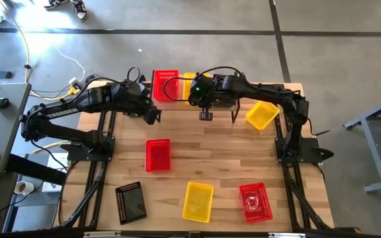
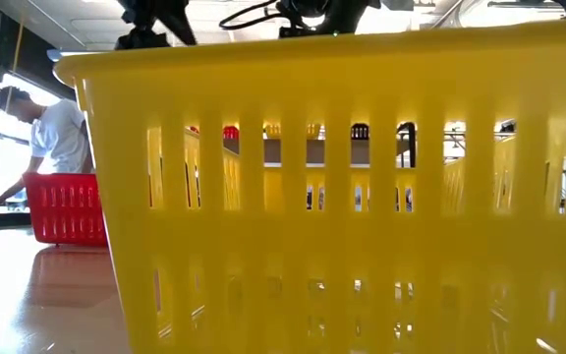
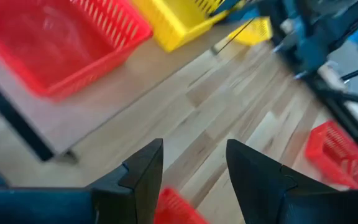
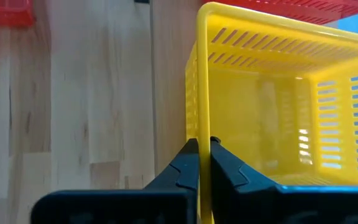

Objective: Stack baskets on shelf by color
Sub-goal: Put the middle left yellow bin on the shelf, then stack the bottom black bin on top of the other black bin on the shelf

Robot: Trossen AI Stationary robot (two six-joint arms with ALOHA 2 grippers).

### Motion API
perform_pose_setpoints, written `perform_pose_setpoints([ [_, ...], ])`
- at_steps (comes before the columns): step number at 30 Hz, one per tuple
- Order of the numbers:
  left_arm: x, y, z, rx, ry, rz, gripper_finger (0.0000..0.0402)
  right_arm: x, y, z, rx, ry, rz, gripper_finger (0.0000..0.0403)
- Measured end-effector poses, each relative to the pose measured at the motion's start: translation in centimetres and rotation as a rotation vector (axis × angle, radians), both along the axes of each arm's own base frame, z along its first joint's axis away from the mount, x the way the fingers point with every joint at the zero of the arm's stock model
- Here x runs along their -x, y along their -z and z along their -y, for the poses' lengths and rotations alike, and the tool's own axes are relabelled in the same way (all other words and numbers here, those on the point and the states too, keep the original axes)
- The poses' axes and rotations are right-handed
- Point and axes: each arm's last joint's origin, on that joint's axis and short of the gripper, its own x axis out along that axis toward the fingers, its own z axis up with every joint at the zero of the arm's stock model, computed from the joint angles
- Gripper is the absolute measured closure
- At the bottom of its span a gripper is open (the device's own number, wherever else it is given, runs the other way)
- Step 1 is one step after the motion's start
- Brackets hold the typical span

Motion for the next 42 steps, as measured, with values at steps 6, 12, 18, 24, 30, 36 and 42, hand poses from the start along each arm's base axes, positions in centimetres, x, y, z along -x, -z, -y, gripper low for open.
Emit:
perform_pose_setpoints([
  [6,0.5,0.6,0.4,0.035,0.006,-0.082,0.0234,0.0,0.0,0.0,-0.009,0.034,0.010,0.0339],
  [12,0.6,0.7,0.6,0.032,0.025,-0.102,0.0234,-0.1,-0.1,-0.3,-0.019,0.050,0.025,0.0301],
  [18,0.8,0.9,0.6,0.039,0.025,-0.127,0.0234,-0.2,-0.1,-0.6,0.026,0.109,0.022,0.0288],
  [24,1.1,1.0,0.8,0.059,0.049,-0.161,0.0234,-0.2,-0.2,-0.6,0.036,0.136,0.025,0.0288],
  [30,1.4,0.8,1.0,0.055,0.089,-0.145,0.0234,-0.1,-0.4,-0.8,0.037,0.163,0.037,0.0288],
  [36,1.7,0.5,1.2,0.032,0.108,-0.135,0.0234,0.3,-1.4,-1.2,0.037,0.190,0.074,0.0288],
  [42,2.2,0.2,1.4,0.020,0.116,-0.128,0.0234,1.0,-2.6,-1.8,0.018,0.235,0.130,0.0288],
])
